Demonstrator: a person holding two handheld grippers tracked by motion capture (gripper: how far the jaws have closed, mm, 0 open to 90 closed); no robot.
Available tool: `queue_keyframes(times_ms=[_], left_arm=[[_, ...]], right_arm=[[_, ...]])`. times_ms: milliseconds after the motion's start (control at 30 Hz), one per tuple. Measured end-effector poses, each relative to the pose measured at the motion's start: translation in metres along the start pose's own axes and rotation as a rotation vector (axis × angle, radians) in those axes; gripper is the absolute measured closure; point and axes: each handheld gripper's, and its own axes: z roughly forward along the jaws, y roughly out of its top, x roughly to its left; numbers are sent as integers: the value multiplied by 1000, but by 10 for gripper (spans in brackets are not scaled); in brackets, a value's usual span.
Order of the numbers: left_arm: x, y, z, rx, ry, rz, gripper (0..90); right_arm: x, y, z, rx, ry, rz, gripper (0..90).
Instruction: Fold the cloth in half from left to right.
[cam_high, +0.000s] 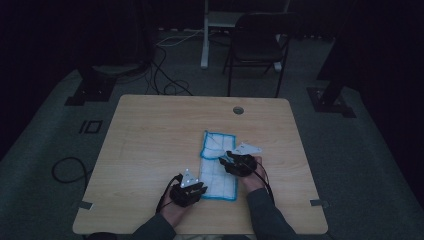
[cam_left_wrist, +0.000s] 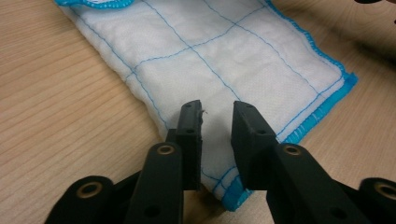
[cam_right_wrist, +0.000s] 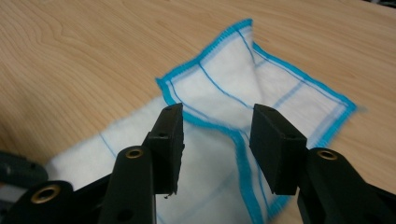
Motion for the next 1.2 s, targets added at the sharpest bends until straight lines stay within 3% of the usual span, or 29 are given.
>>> queue_keyframes(times_ms=[100,433,733,800,933,967,1000,1167,1200], left_arm=[[0,0,0,1,7,-2,785],[-1,0,0,1,15,-3,790],[0,-1,0,0,5,-14,788],[0,-1,0,-2,2,-20,788],[1,-1,0,-2,0,-24,788],[1,-1,0,-2,0,-24,788],[0,-1,0,-1,3,-20,788],[0,-1,-1,0,3,-20,791],[0,-1,-1,0,4,-19,795]], right_arm=[[5,7,9,-11,18,-18,553],[20,26,46,39,40,-77,574],[27,29,86,157,51,-139,557],[26,30,89,172,56,-144,582],[19,37,85,172,66,-143,799],[19,37,85,172,66,-143,799],[16,41,81,162,55,-162,874],[9,48,74,158,37,-177,886],[0,51,71,153,24,-160,885]])
